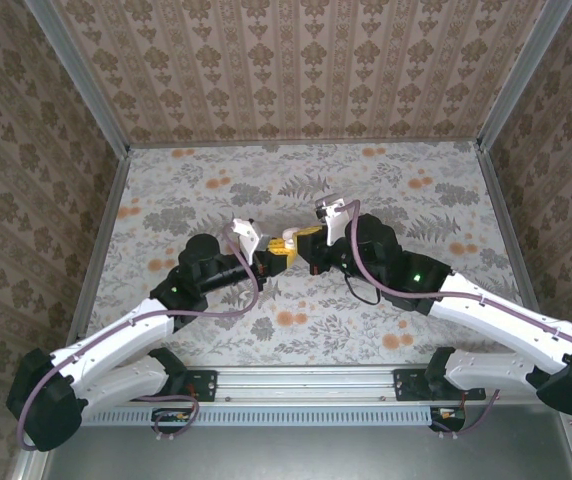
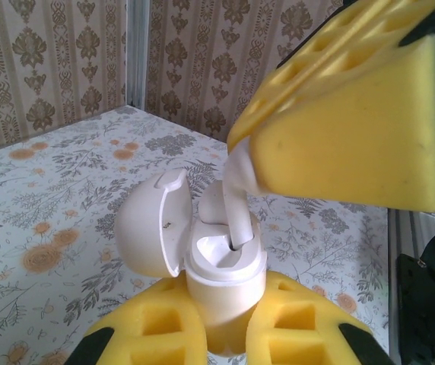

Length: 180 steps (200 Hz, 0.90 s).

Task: Insert the wireless bluetooth earbuds into the charging case

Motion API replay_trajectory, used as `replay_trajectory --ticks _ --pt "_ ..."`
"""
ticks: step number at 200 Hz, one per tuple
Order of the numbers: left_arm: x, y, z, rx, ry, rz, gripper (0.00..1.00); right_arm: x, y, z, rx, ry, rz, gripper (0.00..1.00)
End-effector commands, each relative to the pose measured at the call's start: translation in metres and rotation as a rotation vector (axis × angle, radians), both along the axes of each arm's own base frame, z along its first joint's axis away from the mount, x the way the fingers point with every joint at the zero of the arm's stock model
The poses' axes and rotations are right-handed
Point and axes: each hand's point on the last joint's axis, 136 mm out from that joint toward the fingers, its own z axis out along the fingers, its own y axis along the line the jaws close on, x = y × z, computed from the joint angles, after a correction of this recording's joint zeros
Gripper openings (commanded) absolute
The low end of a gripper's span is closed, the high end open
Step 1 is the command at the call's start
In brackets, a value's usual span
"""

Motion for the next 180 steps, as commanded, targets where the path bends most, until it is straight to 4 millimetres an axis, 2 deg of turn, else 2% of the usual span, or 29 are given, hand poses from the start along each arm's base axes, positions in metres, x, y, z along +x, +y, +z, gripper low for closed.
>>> replay_trajectory --ticks 1,73,133,159,180 --pt "0.001 0.003 0.039 -0.099 -0.076 0.018 0.0 -0.002 -0.007 -0.014 -0.05 0.005 -0.016 0.08" --pt "0.003 0.004 0.042 -0.108 -0.075 0.034 0.0 -0.005 0.001 -0.03 -0.077 0.069 0.021 0.08" --pt "0.004 0.004 0.042 -0.106 -0.073 0.039 0.0 -0.005 0.0 -0.046 -0.119 0.142 -0.005 0.09" --pt "0.004 0.005 0.041 -0.103 -0.071 0.041 0.0 -0.006 0.001 -0.047 -0.118 0.184 -0.007 0.2" --pt "0.004 0.005 0.04 -0.102 -0.07 0.044 0.0 -0.008 0.002 -0.037 -0.09 0.207 -0.012 0.32"
